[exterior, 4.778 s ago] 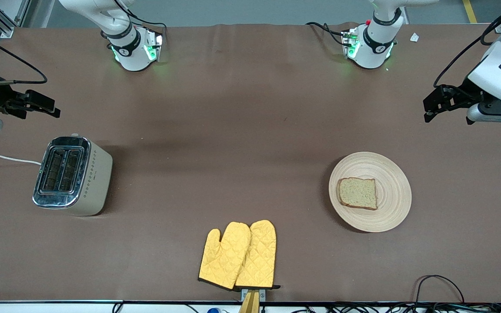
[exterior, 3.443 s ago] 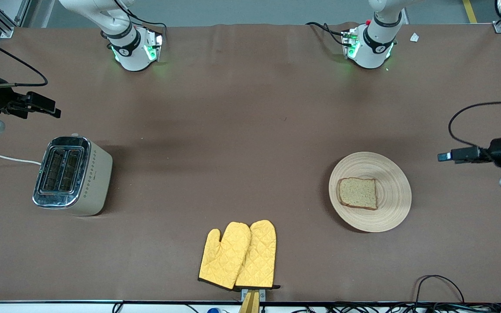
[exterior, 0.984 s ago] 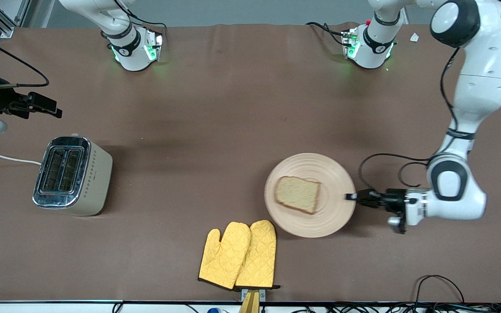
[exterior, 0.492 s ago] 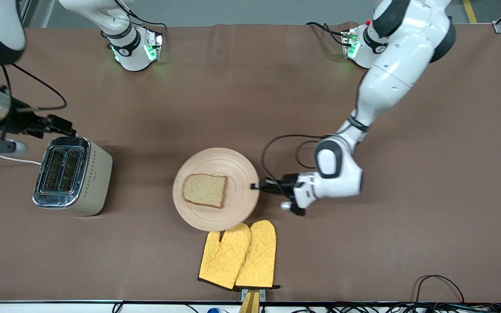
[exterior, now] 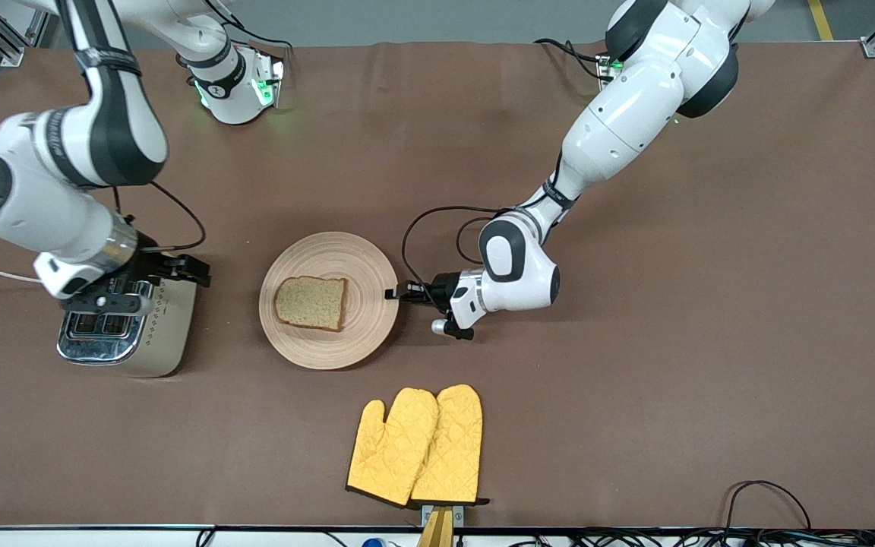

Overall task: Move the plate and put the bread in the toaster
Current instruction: 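Push the plate toward the toaster with the left gripper while the right gripper approaches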

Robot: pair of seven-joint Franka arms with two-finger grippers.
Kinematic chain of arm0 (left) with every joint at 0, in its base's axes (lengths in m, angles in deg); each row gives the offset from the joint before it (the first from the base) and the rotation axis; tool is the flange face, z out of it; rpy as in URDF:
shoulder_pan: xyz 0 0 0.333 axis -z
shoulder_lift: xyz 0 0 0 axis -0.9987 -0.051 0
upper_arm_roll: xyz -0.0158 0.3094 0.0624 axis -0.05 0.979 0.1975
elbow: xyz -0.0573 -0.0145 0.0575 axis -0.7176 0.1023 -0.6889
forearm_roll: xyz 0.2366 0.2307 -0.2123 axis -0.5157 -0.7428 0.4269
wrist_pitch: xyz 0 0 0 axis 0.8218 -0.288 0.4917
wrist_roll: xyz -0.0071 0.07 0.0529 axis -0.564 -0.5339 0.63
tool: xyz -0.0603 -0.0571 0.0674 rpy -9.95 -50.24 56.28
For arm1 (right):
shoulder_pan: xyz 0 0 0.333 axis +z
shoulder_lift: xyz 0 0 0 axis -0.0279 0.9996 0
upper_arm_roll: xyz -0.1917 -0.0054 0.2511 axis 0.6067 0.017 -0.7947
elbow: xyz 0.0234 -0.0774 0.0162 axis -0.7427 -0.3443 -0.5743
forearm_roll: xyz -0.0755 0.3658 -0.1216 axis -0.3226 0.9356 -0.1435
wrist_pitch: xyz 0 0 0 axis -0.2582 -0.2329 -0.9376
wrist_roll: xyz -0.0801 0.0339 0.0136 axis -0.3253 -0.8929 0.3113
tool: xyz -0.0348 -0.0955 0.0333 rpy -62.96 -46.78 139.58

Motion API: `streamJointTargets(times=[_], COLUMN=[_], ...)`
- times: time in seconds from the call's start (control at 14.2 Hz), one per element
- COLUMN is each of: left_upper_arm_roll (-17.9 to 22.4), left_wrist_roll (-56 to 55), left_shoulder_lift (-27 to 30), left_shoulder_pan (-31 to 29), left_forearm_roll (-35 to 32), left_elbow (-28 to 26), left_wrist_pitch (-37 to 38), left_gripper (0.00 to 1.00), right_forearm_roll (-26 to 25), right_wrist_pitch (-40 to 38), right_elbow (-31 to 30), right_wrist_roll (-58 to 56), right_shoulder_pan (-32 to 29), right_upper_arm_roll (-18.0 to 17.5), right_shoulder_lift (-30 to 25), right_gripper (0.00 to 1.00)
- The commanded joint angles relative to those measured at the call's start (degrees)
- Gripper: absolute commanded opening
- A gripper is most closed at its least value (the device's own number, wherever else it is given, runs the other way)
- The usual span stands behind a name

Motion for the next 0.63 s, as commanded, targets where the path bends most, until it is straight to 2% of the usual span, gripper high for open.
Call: streamJointTargets(times=[0.0,0.07,0.14,0.21,0.35,0.42,0.56], left_upper_arm_roll=[-0.1,-0.1,0.0,0.6,2.6,4.1,4.3], left_wrist_roll=[1.7,1.5,1.1,1.2,-0.6,-3.3,-9.2], left_shoulder_lift=[-0.7,-0.5,-0.1,0.2,2.2,3.3,4.1], left_shoulder_pan=[-0.2,-0.2,-0.2,-0.4,-1.3,-2.8,-7.2], left_forearm_roll=[1.8,1.7,1.2,0.4,-3.8,-8.0,-17.6], left_elbow=[2.1,2.1,2.1,2.0,1.9,1.9,2.3], left_wrist_pitch=[0.4,0.4,0.3,0.2,0.7,1.6,10.3], left_gripper=[0.04,0.12,0.34,0.99,1.00,1.00,1.00], right_forearm_roll=[0.9,0.9,0.9,0.9,1.0,1.1,1.3], right_wrist_pitch=[7.5,9.3,11.6,14.0,20.5,24.0,26.7], right_elbow=[-7.9,-9.0,-9.7,-11.0,-14.4,-15.8,-15.6], right_wrist_roll=[5.2,7.8,9.9,10.3,10.5,11.2,13.0], right_shoulder_pan=[3.8,5.9,7.4,8.2,9.9,10.8,11.5], right_upper_arm_roll=[0.2,0.3,0.3,0.2,0.1,0.1,0.1], right_shoulder_lift=[-1.3,-0.7,0.1,0.9,2.8,3.8,6.4], right_gripper=[0.99,0.97,0.97,0.96,0.96,0.96,0.92])
